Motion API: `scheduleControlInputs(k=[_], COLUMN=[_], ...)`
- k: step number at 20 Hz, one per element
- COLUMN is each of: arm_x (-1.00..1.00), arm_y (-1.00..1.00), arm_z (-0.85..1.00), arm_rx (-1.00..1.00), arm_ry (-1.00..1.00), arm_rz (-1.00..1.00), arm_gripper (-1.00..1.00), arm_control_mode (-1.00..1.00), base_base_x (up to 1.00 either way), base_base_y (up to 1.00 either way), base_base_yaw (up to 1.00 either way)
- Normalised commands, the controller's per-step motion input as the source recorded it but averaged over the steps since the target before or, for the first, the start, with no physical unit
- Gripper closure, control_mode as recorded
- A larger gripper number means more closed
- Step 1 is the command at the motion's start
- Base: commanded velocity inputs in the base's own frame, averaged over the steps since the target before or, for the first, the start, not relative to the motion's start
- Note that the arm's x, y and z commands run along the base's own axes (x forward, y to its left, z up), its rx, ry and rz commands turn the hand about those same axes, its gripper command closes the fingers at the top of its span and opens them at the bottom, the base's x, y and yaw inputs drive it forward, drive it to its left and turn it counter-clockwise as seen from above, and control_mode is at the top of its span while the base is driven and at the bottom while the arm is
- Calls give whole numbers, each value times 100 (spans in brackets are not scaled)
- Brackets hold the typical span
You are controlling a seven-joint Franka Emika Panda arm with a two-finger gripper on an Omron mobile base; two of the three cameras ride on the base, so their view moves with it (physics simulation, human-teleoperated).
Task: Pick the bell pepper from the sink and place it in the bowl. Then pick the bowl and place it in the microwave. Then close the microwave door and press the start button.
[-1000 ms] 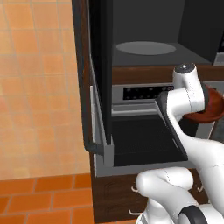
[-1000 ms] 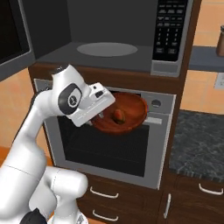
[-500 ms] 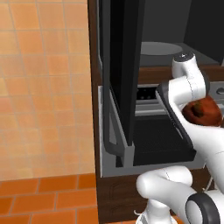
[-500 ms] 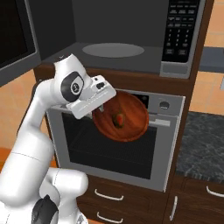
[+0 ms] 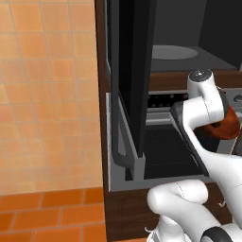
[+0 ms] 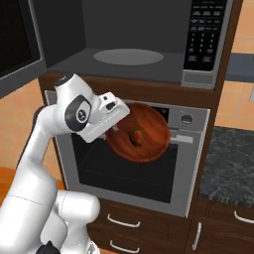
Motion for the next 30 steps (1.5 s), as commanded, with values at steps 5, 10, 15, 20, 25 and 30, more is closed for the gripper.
scheduleControlInputs(k=[5, 10, 15, 20, 25, 30], arm_x=[-89, -70, -63, -12, -2, -7], arm_y=[1, 3, 14, 0, 2, 1], arm_z=[48, 56, 49, 58, 55, 58], arm_rx=[-10, -7, -14, -11, -12, -13], arm_ry=[-1, 13, 11, 0, -6, -16], arm_rz=[0, 0, 9, 32, 35, 27], arm_gripper=[100, 100, 100, 100, 100, 100], arm_control_mode=[-100, -100, -100, -100, -100, -100], base_base_x=[0, 0, 0, 0, 0, 0], base_base_y=[0, 0, 0, 0, 0, 0], base_base_yaw=[0, 0, 0, 0, 0, 0])
